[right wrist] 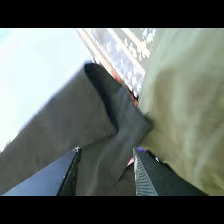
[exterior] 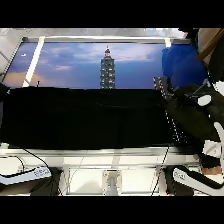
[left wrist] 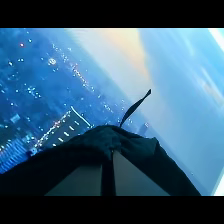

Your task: Fold the clothes and pants, and hang the long-sleeved shirts on hangers.

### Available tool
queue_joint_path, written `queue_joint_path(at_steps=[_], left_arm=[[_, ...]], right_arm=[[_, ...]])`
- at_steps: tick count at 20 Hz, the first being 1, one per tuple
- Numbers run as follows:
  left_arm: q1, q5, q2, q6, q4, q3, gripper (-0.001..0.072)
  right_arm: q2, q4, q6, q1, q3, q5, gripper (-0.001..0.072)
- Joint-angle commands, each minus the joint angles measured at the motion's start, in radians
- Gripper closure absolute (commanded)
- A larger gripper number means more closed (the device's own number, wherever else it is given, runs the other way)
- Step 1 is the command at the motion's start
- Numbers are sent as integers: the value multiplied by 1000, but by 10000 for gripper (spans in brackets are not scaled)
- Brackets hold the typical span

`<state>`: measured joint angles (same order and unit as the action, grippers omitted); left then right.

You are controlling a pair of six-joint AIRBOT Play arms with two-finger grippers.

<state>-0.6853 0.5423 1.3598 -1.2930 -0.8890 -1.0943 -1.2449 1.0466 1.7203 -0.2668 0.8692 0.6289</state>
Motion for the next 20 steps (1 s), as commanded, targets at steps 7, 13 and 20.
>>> queue_joint_path(at_steps=[7, 13, 20], left_arm=[[0, 0, 0, 0, -1, 0, 689], [0, 5, 0, 0, 0, 0, 689], [0, 5, 0, 0, -1, 0, 689]], right_arm=[[-374, -223, -249, 23, 254, 280, 326], [-402, -246, -246, 85, 254, 285, 325], [-445, -358, -245, 93, 260, 169, 414]])
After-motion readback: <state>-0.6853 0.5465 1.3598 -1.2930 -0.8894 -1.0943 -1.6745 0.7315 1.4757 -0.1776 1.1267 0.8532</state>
